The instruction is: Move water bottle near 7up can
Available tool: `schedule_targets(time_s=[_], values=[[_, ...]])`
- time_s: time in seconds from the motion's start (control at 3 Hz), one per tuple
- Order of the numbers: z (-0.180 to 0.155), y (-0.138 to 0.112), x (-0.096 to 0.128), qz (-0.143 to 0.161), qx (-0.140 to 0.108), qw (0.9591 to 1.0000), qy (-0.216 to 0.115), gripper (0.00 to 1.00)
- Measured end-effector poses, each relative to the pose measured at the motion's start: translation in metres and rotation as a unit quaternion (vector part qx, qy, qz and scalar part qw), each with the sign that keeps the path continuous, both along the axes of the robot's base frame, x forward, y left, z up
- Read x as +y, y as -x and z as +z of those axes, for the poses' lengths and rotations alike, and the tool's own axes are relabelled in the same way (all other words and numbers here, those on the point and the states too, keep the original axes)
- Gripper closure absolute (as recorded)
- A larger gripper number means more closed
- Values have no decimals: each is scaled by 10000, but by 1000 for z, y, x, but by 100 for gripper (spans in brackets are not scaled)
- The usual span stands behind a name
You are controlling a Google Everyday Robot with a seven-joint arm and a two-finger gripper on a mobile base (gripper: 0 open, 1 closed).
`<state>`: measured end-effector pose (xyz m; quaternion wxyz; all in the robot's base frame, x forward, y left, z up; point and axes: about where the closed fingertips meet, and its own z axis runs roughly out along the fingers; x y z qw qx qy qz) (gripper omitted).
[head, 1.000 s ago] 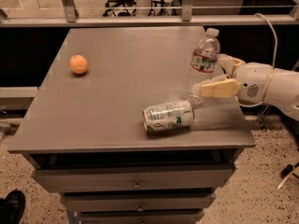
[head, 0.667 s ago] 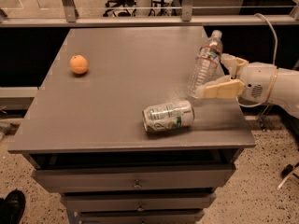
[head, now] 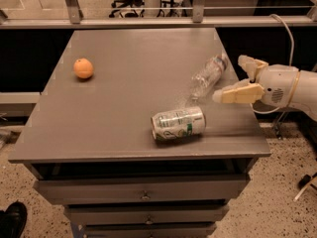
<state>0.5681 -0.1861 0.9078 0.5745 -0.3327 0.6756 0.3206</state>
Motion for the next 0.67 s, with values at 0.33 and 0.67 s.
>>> schedule_targets(time_s=[0.33, 0.67], values=[[-1, -7, -8, -62, -41, 9999, 84, 0], [-3, -16, -21, -159, -77, 9997, 185, 0]])
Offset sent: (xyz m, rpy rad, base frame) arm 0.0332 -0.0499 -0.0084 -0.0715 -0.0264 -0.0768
